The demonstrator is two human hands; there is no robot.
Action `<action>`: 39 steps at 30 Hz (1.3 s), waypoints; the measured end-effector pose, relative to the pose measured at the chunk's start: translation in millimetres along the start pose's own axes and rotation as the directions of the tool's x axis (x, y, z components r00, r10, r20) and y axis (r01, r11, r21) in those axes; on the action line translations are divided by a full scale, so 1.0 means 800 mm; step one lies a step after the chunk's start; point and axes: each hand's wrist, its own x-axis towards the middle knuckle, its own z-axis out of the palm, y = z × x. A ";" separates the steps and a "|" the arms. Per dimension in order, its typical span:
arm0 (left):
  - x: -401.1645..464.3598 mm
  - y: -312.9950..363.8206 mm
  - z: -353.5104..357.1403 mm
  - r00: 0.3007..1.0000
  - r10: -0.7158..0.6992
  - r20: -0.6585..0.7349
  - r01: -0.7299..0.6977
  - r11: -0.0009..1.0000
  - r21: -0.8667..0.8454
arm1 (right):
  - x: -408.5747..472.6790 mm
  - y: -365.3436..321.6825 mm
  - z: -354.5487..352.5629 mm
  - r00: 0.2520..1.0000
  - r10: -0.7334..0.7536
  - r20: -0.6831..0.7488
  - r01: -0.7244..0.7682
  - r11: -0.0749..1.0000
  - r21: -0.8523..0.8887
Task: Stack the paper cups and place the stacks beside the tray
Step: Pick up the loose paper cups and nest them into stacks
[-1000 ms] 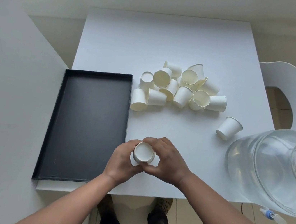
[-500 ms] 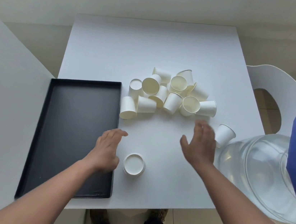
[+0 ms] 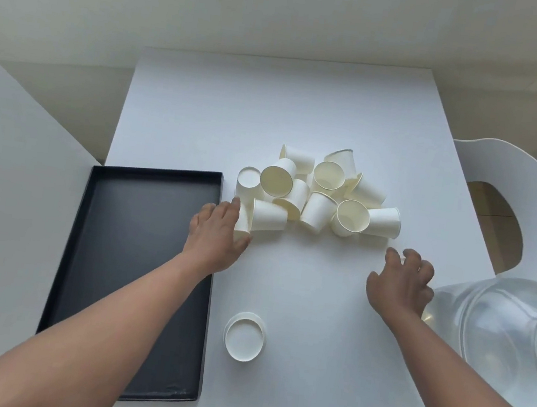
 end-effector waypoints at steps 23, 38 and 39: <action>-0.041 0.015 0.000 0.933 -0.300 0.201 0.361 0.782 -0.508 | -0.077 -0.067 0.038 0.955 -0.273 0.117 0.152 0.786 0.599; -0.080 0.025 -0.002 0.847 -0.046 0.530 0.493 -0.307 -0.814 | -0.112 -0.121 0.012 0.882 -0.313 0.351 -0.400 -0.109 0.910; -0.081 0.025 -0.001 0.851 -0.029 0.524 0.495 -0.291 -0.819 | -0.115 -0.122 0.011 0.875 -0.338 0.346 -0.398 -0.099 0.912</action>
